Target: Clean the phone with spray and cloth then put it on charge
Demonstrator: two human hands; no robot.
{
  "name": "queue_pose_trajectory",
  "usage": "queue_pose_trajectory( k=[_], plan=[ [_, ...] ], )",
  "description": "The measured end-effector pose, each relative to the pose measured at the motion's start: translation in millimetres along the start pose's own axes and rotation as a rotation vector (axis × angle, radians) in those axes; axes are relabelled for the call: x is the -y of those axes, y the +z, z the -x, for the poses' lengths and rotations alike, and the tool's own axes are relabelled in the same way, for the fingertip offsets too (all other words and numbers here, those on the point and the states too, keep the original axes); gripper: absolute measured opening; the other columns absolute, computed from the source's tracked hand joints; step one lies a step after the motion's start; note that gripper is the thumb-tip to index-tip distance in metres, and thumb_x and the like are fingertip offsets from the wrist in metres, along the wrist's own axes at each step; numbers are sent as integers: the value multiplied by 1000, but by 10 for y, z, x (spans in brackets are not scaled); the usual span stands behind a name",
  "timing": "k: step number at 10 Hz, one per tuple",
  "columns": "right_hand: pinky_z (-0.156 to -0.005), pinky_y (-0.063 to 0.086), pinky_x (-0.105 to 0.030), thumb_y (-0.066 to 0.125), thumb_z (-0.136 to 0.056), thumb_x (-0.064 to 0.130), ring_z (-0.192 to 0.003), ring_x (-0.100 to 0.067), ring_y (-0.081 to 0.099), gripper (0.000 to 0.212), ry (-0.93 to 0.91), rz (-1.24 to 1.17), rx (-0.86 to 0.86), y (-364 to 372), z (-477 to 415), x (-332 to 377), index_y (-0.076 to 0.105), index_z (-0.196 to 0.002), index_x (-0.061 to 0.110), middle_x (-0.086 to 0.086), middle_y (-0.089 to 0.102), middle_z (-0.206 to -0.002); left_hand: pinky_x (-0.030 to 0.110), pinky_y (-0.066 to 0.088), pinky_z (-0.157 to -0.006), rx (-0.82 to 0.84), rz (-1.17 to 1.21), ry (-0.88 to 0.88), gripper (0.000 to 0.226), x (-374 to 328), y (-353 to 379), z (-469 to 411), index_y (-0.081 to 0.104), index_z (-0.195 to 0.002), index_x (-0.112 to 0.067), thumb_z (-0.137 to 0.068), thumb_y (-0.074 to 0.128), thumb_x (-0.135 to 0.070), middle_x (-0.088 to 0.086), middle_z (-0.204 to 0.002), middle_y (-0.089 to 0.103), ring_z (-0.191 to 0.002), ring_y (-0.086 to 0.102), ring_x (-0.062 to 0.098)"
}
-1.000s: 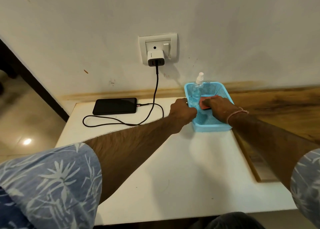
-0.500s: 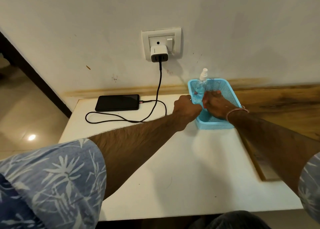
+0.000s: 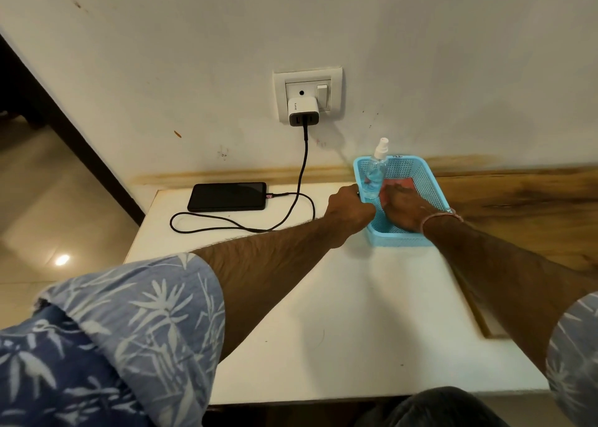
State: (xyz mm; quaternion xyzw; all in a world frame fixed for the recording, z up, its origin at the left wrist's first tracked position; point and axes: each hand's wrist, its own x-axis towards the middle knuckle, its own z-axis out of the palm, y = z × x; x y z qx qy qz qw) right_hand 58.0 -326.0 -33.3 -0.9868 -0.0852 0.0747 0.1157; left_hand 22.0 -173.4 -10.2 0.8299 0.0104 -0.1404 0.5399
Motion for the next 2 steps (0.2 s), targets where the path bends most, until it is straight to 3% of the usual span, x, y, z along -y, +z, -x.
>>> queue_pose_trajectory(
  k=[1, 2],
  plan=[
    [-98, 48, -46, 45, -99, 12, -107, -32, 60, 29, 4, -60, -11, -68, 125, 129, 53, -127, 8, -16, 62, -120, 11, 42, -55, 20, -99, 61, 45, 6, -78, 84, 59, -133, -15, -89, 67, -11, 4, -127, 67, -94, 60, 13],
    [-96, 49, -46, 46, -98, 11, -102, -31, 60, 28, 59, -93, -37, -123, 183, 184, 55, -124, 8, -16, 63, -115, 13, 46, -58, 48, -151, 35, 51, -29, -139, 188, 51, -140, -12, -92, 67, -17, 5, -136, 62, -100, 57, 13]
  ],
)
